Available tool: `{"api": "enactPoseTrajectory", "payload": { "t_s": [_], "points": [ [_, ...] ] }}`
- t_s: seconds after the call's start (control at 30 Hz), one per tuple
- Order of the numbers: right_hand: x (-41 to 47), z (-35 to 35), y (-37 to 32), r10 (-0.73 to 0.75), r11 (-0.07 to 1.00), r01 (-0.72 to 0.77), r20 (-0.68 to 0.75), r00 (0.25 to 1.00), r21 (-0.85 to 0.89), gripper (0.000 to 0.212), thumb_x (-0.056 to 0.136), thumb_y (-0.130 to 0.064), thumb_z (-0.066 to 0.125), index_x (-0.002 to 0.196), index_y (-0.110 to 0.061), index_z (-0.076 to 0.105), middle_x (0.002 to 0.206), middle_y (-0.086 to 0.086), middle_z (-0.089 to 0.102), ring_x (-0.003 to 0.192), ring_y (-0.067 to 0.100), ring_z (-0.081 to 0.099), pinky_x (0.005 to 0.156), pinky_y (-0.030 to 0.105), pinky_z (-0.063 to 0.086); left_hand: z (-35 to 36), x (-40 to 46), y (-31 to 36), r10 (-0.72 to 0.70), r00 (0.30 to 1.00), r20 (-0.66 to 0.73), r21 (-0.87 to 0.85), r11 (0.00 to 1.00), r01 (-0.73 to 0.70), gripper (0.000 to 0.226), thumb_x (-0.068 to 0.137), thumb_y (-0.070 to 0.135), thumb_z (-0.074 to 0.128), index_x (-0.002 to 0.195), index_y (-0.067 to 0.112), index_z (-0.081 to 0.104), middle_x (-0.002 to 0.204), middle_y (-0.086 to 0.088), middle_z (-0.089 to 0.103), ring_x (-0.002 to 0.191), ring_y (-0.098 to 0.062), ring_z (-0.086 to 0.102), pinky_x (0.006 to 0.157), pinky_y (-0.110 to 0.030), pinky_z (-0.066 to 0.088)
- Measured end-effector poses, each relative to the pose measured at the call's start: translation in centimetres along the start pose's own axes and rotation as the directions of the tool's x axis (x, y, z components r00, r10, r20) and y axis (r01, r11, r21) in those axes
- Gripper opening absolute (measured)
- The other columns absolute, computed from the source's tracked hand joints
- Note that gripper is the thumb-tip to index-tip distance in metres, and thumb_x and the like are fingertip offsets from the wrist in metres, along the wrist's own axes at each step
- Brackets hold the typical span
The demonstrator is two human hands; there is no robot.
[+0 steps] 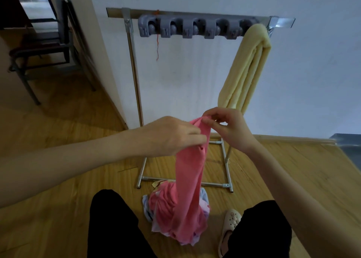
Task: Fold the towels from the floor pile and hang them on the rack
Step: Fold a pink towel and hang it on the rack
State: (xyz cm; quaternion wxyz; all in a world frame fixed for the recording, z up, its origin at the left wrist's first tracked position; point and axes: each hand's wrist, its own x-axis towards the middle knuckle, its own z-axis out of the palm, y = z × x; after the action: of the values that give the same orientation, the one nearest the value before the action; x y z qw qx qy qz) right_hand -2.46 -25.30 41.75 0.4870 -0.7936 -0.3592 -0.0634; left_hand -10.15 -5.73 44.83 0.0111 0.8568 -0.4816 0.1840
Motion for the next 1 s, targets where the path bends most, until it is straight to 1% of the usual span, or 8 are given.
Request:
{"api": "enactPoseTrajectory", "payload": {
  "t_s": [0.07, 0.2, 0.3, 0.47, 0.6, 0.77, 0.87, 1.0],
  "points": [
    [0.1, -0.3, -0.8, 0.027, 1.0, -0.027, -0.011, 1.0, 0.005, 0.008, 0.087, -0.013, 0.067, 0.092, -0.009, 0.073, 0.086, -0.002, 0.072, 0.082, 0.013, 0.066, 0.071, 0.023, 0.051, -0.4, 0.1, -0.6, -0.12, 0.989, -0.081, -0.034, 0.992, 0.118, 0.012, 0.093, 0.017, 0.051, 0.098, 0.015, 0.061, 0.083, 0.0, 0.066, 0.066, -0.017, 0.062, 0.053, -0.025, 0.048],
    [0.3, -0.6, -2.3, 0.079, 0.993, -0.078, -0.008, 0.997, 0.086, 0.007, 0.084, -0.014, 0.071, 0.089, -0.011, 0.074, 0.08, -0.003, 0.072, 0.075, 0.015, 0.066, 0.066, 0.021, 0.051, -0.3, 0.1, -0.9, -0.333, 0.936, -0.112, -0.168, 0.935, 0.312, 0.032, 0.095, 0.032, 0.043, 0.1, 0.014, 0.068, 0.088, 0.001, 0.068, 0.075, -0.013, 0.064, 0.065, -0.029, 0.054],
    [0.2, -0.5, -2.8, 0.108, 0.976, -0.108, 0.009, 0.994, 0.191, 0.009, 0.082, -0.011, 0.072, 0.09, -0.008, 0.074, 0.068, -0.002, 0.069, 0.063, 0.007, 0.063, 0.059, 0.018, 0.05, 0.1, 0.1, -0.7, -0.402, 0.901, -0.163, -0.215, 0.906, 0.365, 0.033, 0.093, 0.034, 0.046, 0.1, 0.012, 0.07, 0.09, 0.002, 0.07, 0.079, -0.01, 0.064, 0.07, -0.026, 0.053],
    [0.1, -0.5, -2.8, 0.095, 0.96, -0.114, 0.085, 0.992, 0.255, 0.017, 0.084, -0.008, 0.068, 0.1, -0.001, 0.072, 0.081, 0.012, 0.072, 0.07, 0.011, 0.066, 0.067, 0.02, 0.053, 0.4, 0.1, -0.3, -0.539, 0.82, -0.194, -0.294, 0.829, 0.475, 0.022, 0.089, 0.032, 0.063, 0.097, 0.013, 0.071, 0.085, 0.002, 0.071, 0.076, -0.009, 0.065, 0.069, -0.022, 0.053],
    [-0.2, -0.5, -2.8, 0.066, 0.952, -0.104, 0.138, 0.988, 0.289, 0.02, 0.087, -0.004, 0.063, 0.106, 0.001, 0.069, 0.084, 0.004, 0.071, 0.074, 0.004, 0.065, 0.069, 0.016, 0.05, 0.5, 0.3, -0.2, -0.596, 0.776, -0.204, -0.346, 0.786, 0.513, 0.016, 0.086, 0.029, 0.069, 0.094, 0.015, 0.071, 0.08, 0.006, 0.07, 0.072, -0.004, 0.064, 0.066, -0.015, 0.051],
    [-0.5, -0.6, -2.5, 0.076, 0.942, -0.111, 0.121, 0.99, 0.318, 0.022, 0.088, -0.003, 0.062, 0.109, -0.007, 0.068, 0.098, 0.006, 0.072, 0.09, 0.011, 0.067, 0.073, 0.017, 0.049, 0.5, 0.7, -0.1, -0.646, 0.729, -0.227, -0.392, 0.746, 0.539, 0.015, 0.085, 0.027, 0.07, 0.093, 0.014, 0.071, 0.079, 0.007, 0.069, 0.073, -0.003, 0.063, 0.067, -0.012, 0.05],
    [-0.9, -0.7, -2.3, 0.058, 0.923, -0.09, 0.096, 0.994, 0.374, 0.027, 0.083, 0.001, 0.065, 0.109, -0.008, 0.068, 0.101, 0.008, 0.071, 0.094, 0.022, 0.067, 0.08, 0.028, 0.055, 0.6, 1.3, -0.1, -0.681, 0.685, -0.257, -0.436, 0.715, 0.547, 0.013, 0.084, 0.025, 0.072, 0.091, 0.014, 0.071, 0.079, 0.006, 0.07, 0.073, -0.003, 0.064, 0.068, -0.013, 0.051],
    [-0.7, -0.5, -2.0, 0.029, 0.97, -0.02, -0.034, 0.999, 0.242, 0.028, 0.082, 0.001, 0.069, 0.109, -0.003, 0.068, 0.102, 0.009, 0.071, 0.092, 0.03, 0.065, 0.077, 0.037, 0.054, 0.3, 2.5, -0.1, -0.696, 0.662, -0.279, -0.46, 0.701, 0.544, 0.015, 0.083, 0.026, 0.073, 0.091, 0.014, 0.072, 0.08, 0.004, 0.07, 0.074, -0.003, 0.065, 0.071, -0.015, 0.053]
  ]
}}
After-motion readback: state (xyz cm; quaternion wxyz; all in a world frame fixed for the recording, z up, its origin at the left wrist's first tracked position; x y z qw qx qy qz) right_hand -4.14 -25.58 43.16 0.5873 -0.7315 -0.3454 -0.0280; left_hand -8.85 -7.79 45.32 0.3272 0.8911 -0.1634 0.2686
